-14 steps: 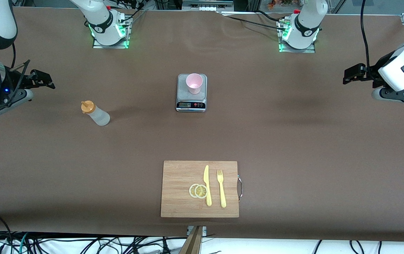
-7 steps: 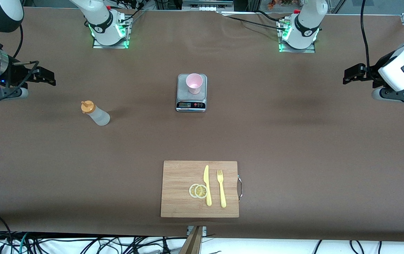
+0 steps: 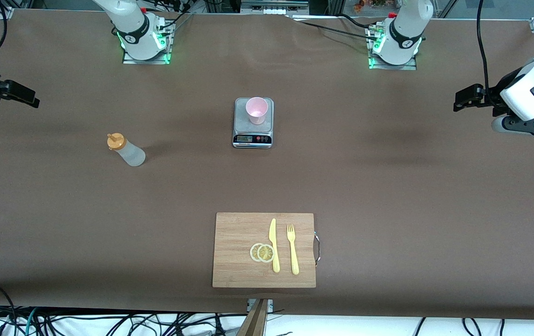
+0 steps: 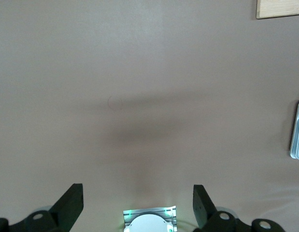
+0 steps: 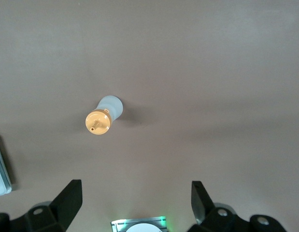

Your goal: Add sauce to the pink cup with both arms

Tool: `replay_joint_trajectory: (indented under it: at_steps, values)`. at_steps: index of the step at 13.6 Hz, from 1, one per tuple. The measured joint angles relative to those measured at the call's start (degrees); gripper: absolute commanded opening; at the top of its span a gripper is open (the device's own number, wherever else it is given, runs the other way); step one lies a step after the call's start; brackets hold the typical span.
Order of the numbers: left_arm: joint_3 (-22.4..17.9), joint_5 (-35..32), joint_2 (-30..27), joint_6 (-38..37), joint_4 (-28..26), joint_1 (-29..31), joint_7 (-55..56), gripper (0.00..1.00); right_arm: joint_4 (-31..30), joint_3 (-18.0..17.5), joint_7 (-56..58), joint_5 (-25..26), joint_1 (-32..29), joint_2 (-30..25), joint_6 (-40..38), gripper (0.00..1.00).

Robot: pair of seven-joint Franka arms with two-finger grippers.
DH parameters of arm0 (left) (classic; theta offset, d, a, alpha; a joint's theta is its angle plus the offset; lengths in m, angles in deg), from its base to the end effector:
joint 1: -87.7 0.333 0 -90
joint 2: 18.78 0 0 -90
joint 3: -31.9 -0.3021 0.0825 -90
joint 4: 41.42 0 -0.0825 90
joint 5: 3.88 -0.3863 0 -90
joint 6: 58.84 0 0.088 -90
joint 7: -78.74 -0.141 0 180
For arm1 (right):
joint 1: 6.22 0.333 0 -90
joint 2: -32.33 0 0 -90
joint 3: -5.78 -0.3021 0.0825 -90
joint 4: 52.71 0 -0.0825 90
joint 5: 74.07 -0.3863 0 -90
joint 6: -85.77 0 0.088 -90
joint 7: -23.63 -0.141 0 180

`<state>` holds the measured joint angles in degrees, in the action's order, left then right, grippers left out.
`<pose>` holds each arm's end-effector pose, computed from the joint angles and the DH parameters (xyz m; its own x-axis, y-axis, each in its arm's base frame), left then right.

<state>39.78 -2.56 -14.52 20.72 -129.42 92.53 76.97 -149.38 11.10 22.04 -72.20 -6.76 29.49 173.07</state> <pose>0.5478 -0.0305 0.5389 0.9719 -0.0887 -0.2179 -0.0820 -0.9958 0.0399 0.5265 -0.0597 0.5452 0.9851 -0.1299 -0.1131 -0.1272 -0.9914 0.0311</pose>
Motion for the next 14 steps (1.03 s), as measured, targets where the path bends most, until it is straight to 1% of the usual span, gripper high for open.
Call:
replay_joint_trajectory:
  at_steps: [5, 11, 14]
  values:
    - [0.0, 0.0, 0.0, 0.0, 0.0, 0.0, 0.0, 1.0, 4.47, -0.01, -0.62, -1.17, -0.29, 0.44, -0.26, 1.0]
    - [0.0, 0.0, 0.0, 0.0, 0.0, 0.0, 0.0, 1.0, 4.67, -0.01, -0.74, -1.17, -0.41, 2.06, 4.16, 1.0]
    - [0.0, 0.0, 0.0, 0.0, 0.0, 0.0, 0.0, 1.0, 4.67, -0.01, -0.74, -1.17, -0.57, 2.21, 4.59, 1.0]
